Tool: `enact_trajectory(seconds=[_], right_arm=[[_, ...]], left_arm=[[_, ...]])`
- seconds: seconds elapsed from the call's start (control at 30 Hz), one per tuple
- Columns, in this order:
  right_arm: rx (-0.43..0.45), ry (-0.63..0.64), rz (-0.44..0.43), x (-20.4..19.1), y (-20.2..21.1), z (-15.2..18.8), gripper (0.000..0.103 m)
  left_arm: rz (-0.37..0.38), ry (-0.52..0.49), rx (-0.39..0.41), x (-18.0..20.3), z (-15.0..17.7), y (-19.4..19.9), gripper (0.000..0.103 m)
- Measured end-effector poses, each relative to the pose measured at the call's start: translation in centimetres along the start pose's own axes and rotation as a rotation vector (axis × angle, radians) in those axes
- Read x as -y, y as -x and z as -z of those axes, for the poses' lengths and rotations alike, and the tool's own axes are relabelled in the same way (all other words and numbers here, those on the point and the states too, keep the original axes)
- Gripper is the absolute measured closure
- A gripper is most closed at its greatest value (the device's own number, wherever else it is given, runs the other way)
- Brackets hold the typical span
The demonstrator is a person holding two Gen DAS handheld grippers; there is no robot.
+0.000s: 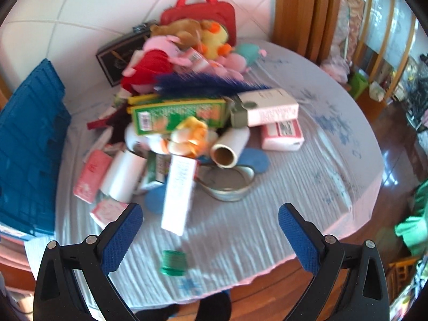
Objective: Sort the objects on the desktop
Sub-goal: 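Move both open tools back toward the pile on the table, then grasp the black tape roll with the left tool while the right tool grasps the green jar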
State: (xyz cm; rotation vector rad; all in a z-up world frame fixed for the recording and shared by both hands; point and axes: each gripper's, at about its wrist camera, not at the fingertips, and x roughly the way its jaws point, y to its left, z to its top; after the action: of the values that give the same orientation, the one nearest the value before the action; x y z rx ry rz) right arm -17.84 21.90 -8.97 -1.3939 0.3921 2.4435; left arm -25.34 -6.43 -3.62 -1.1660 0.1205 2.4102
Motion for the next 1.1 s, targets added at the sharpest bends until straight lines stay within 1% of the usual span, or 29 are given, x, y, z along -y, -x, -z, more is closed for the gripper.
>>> enact_trajectory(seconds=[0.03,0.07,0.17,0.27,0.4,0.53,0.63,0.7,0.8,0.87,0.9,0.93,0.97,1.1], right_arm=[[-0.019,-0.002,-0.006,1.1,-1.0,0.1,0.0],[-0.034,-0.002,-0.011,1.7,-1.7,0.2,0.0],[-0.075,0.003,-0.032,3.1,-3.8,0.5,0.0],[-0.103,0.019,-0.054,3.7,-5.6,0.4,0.0],[-0.142,0.028,-0.092,3.7,-7.6,0.7,0.0],[-0.189,0.06,-0.135,2.4,-9.1,2.1,0.0],[-0.216,0.082,-0.156,1.2,-9.8,3.4,0.0],[-0.236,0.095,-0.164,0.6,-10.2,4.3,0.0],[-0.255,0.117,-0.163,-0.3,-10.5,5.5,0.001],[-0.268,0.126,-0.16,-1.0,-10.6,6.4,0.002],[-0.273,0.128,-0.162,-1.2,-10.6,6.8,0.004],[-0.277,0.131,-0.164,-1.6,-10.6,7.2,0.008],[-0.282,0.136,-0.166,-2.0,-10.6,7.8,0.01],[-0.311,0.154,-0.164,-3.5,-10.9,9.6,0.012]], left_arm=[[-0.007,0.021,-0.025,0.2,0.5,-1.2,0.027],[-0.017,0.051,-0.062,0.4,1.1,-2.8,0.027],[-0.041,0.109,-0.134,0.9,2.9,-6.1,0.027],[-0.069,0.151,-0.186,1.3,4.5,-8.8,0.027],[-0.094,0.188,-0.241,1.5,6.3,-11.1,0.027],[-0.161,0.154,-0.256,1.9,8.1,-12.2,0.027],[-0.172,0.126,-0.263,1.8,9.7,-12.5,0.027],[-0.166,0.101,-0.269,1.7,10.9,-12.8,0.027],[-0.159,0.056,-0.255,2.0,12.0,-13.3,0.027],[-0.138,0.034,-0.252,2.3,12.6,-13.8,0.027],[-0.139,0.025,-0.25,2.4,12.8,-14.1,0.027],[-0.144,0.012,-0.247,2.5,13.1,-14.4,0.027],[-0.142,0.002,-0.243,2.5,13.3,-14.8,0.027],[-0.147,-0.033,-0.253,2.1,14.0,-16.3,0.028]])
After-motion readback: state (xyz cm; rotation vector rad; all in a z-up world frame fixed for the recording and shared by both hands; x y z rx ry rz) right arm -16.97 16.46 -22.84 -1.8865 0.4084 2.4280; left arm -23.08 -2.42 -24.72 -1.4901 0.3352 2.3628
